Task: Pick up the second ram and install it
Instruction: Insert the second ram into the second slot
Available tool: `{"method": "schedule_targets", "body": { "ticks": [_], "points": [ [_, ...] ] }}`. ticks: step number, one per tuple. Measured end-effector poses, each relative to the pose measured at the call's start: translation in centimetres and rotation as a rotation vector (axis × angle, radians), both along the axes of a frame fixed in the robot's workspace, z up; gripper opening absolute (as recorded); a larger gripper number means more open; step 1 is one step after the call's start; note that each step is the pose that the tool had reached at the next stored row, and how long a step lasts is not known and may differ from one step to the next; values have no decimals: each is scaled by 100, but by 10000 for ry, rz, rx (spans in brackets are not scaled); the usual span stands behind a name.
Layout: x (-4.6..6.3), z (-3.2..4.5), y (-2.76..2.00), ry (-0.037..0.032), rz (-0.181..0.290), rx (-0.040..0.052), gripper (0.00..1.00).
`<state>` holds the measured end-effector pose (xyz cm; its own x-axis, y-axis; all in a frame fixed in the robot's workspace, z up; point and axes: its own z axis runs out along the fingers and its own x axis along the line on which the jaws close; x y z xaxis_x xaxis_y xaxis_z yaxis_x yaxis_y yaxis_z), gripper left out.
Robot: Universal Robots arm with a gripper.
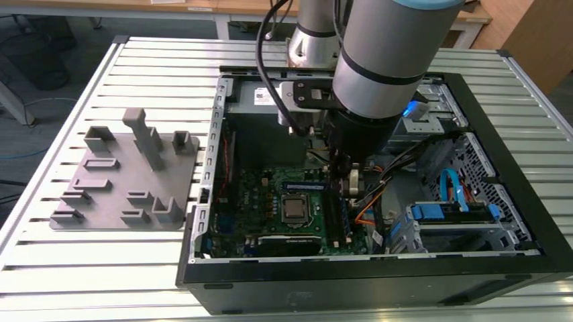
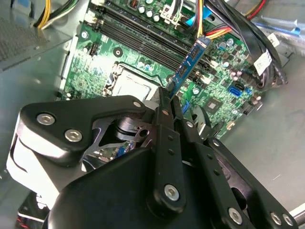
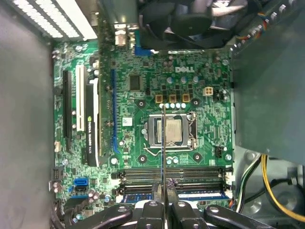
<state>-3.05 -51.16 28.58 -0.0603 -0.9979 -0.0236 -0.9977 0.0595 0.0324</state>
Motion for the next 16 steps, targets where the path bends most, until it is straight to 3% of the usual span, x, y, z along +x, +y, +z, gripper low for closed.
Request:
{"method": "schedule_targets", "body": {
  "ticks": [1, 9, 16],
  "points": [
    [0, -1, 0, 0, -343, 0, 14],
    [0, -6, 0, 0, -1767, -4, 14],
    [0, -8, 0, -1, -2744, -16, 14]
  ]
}}
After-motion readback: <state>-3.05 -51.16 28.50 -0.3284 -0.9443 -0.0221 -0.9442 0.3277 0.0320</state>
